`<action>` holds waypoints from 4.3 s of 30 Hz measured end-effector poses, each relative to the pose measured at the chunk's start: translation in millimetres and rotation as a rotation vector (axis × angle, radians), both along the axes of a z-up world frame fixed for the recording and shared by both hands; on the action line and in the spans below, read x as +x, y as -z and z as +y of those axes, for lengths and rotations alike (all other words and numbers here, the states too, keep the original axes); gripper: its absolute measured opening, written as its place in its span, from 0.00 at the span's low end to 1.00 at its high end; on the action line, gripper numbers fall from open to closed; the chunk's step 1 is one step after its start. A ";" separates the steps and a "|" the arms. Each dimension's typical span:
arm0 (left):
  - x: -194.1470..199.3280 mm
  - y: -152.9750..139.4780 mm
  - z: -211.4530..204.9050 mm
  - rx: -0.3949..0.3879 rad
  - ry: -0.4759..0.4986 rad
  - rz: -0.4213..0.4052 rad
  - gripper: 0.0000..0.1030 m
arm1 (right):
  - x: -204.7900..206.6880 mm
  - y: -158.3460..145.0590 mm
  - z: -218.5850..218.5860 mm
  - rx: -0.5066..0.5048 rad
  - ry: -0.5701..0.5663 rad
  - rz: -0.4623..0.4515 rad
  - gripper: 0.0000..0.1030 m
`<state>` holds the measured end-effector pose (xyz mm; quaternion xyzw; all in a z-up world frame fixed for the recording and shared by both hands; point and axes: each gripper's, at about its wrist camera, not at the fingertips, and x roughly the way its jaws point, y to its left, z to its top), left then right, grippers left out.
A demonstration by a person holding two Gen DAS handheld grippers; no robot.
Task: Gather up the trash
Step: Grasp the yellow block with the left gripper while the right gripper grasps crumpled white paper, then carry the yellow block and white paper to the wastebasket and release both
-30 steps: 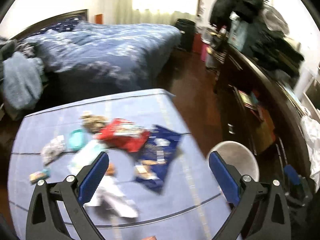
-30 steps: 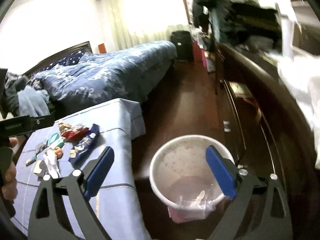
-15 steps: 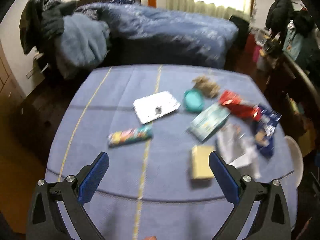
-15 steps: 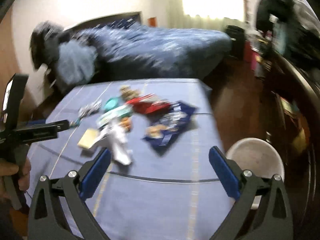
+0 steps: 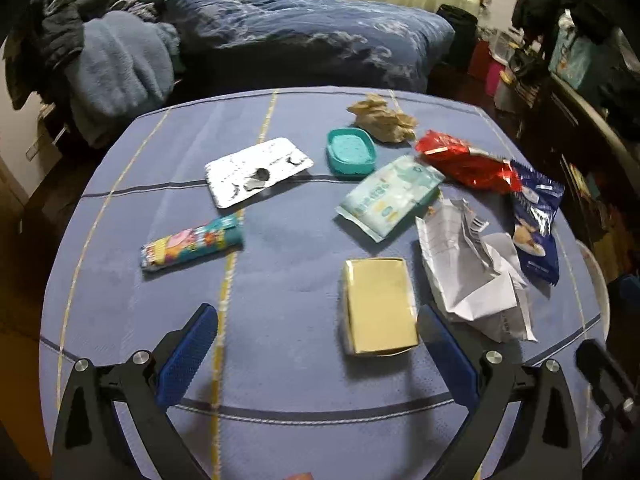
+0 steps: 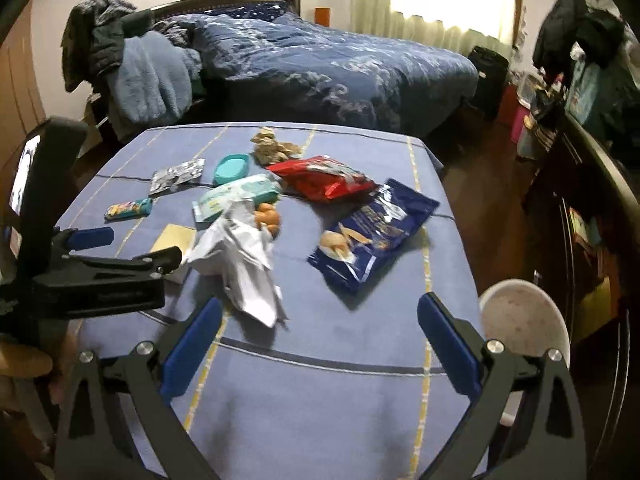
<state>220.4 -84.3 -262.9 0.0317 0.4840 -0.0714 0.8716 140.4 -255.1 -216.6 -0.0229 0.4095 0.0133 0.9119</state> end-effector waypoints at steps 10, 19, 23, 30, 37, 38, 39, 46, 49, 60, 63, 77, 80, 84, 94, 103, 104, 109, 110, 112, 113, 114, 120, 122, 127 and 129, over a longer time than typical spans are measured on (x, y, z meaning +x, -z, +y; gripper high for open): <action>2.1 8.2 -13.3 0.023 0.047 -0.011 0.44 | 4.2 2.5 5.4 0.030 -0.023 0.005 0.96; 4.8 0.6 29.3 -0.019 -0.043 -0.060 0.38 | 29.0 11.4 30.6 0.045 -0.083 0.017 0.96; 4.1 -7.8 68.9 -0.041 -0.140 -0.075 0.38 | 46.3 21.4 44.7 0.023 -0.112 0.044 0.96; -4.0 -13.6 107.8 -0.042 -0.214 -0.077 0.38 | 72.9 41.8 60.1 -0.007 -0.117 0.098 0.91; -7.1 -16.5 104.0 -0.045 -0.198 -0.073 0.38 | 74.3 45.1 53.2 0.065 -0.108 0.113 0.48; -8.5 -17.9 101.0 -0.046 -0.191 -0.074 0.38 | 72.2 42.8 51.5 0.068 -0.103 0.105 0.48; -9.0 -19.4 97.6 -0.048 -0.184 -0.077 0.38 | 69.1 39.7 48.4 0.071 -0.099 0.094 0.48; -15.6 -32.9 67.3 -0.049 -0.115 -0.104 0.39 | 44.4 22.1 26.8 0.115 -0.061 0.058 0.48; -18.4 -37.5 52.8 -0.049 -0.086 -0.108 0.39 | 29.3 13.6 18.3 0.127 -0.043 0.035 0.48; -39.5 -64.4 -30.0 -0.053 0.091 -0.153 0.39 | -39.7 -15.7 -41.8 0.176 0.080 -0.057 0.48; -44.1 -71.5 -59.2 -0.056 0.154 -0.168 0.39 | -63.7 -23.0 -66.1 0.155 0.143 -0.087 0.48; -69.4 -84.4 -207.5 -0.085 0.466 -0.200 0.39 | -145.1 -33.9 -176.6 0.073 0.421 -0.149 0.48; -71.4 -84.8 -239.3 -0.096 0.531 -0.193 0.39 | -155.0 -33.3 -195.4 0.066 0.474 -0.154 0.48; -71.0 -80.6 -280.7 -0.103 0.614 -0.180 0.39 | -161.1 -25.2 -222.5 0.054 0.541 -0.150 0.48; -46.1 -43.0 -356.2 -0.102 0.735 -0.083 0.39 | -127.9 14.8 -271.7 0.070 0.563 -0.116 0.48; -24.1 -28.7 -384.8 -0.136 0.770 -0.053 0.75 | -100.8 48.4 -288.0 0.071 0.553 -0.114 0.65; -23.6 -30.4 -386.0 -0.141 0.773 -0.062 0.78 | -99.0 50.6 -289.2 0.074 0.550 -0.120 0.68; -18.3 -39.9 -383.2 -0.145 0.760 -0.087 0.82 | -90.7 57.4 -289.9 0.083 0.549 -0.117 0.75; -17.2 -41.6 -380.1 -0.147 0.751 -0.092 0.83 | -91.3 57.6 -288.3 0.080 0.547 -0.115 0.75; -16.0 -44.8 -371.3 -0.150 0.726 -0.098 0.84 | -94.1 57.3 -284.2 0.068 0.543 -0.114 0.75; -15.4 -46.0 -364.9 -0.150 0.710 -0.099 0.85 | -94.1 56.6 -282.0 0.063 0.539 -0.111 0.76; -14.8 -47.1 -358.5 -0.144 0.691 -0.103 0.85 | -94.5 55.9 -279.1 0.058 0.537 -0.108 0.76; -17.0 -54.5 -300.1 -0.049 0.530 -0.182 0.90 | -103.6 46.1 -255.9 0.084 0.511 -0.102 0.79; -18.4 -56.6 -275.3 -0.005 0.467 -0.212 0.92 | -101.9 40.2 -243.0 0.085 0.492 -0.097 0.81; -11.5 -61.0 -210.6 0.068 0.314 -0.249 0.93 | -91.2 24.5 -204.1 0.077 0.407 -0.096 0.82; -6.1 -62.4 -182.7 0.090 0.241 -0.255 0.93 | -87.3 19.0 -187.2 0.081 0.367 -0.100 0.82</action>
